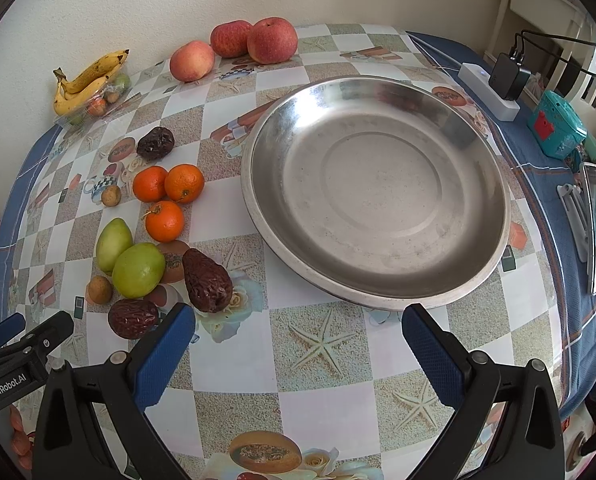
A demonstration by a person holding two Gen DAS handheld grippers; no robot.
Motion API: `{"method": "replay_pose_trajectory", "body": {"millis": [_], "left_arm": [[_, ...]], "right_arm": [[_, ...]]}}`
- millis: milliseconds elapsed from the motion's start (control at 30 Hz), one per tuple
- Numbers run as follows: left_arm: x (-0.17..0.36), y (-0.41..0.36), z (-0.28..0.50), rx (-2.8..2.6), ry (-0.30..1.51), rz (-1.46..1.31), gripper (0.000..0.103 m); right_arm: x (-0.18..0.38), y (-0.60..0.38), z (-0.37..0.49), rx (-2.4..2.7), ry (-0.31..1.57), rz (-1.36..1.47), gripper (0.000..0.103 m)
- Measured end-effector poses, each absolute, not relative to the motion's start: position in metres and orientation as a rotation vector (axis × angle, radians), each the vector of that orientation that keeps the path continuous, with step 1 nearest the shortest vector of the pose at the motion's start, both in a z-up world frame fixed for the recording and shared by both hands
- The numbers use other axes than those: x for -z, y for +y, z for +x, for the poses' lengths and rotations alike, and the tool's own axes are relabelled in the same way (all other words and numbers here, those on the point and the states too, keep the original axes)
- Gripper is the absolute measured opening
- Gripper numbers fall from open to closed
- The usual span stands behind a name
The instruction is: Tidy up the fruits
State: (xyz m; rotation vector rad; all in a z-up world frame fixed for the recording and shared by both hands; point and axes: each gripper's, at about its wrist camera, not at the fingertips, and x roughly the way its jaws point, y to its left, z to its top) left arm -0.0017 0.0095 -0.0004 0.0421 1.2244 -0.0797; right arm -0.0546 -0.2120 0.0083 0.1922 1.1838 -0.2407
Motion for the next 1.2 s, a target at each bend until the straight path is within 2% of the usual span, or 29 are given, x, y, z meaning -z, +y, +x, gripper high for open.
{"method": "replay_pose_trajectory", "body": {"millis": [700, 1067, 1200], "left_arm": [[-0.002, 0.013, 0.002, 0.086, 1.211, 0.01, 0.103], [-0.013, 0.049, 0.023, 0.124, 1.129, -0.27, 0.103], [-0.008, 0.047, 0.026, 0.13, 1.159, -0.233, 0.103]], "right_arm": [[-0.011, -0.214, -0.052, 0.229, 1.186, 0.197, 0.103], [-0.036, -0.189, -0.055, 0.102, 1.033, 0.129, 0.103], [-0.033, -0.18, -0.047, 0.069, 1.032, 0.104, 0.103]]}}
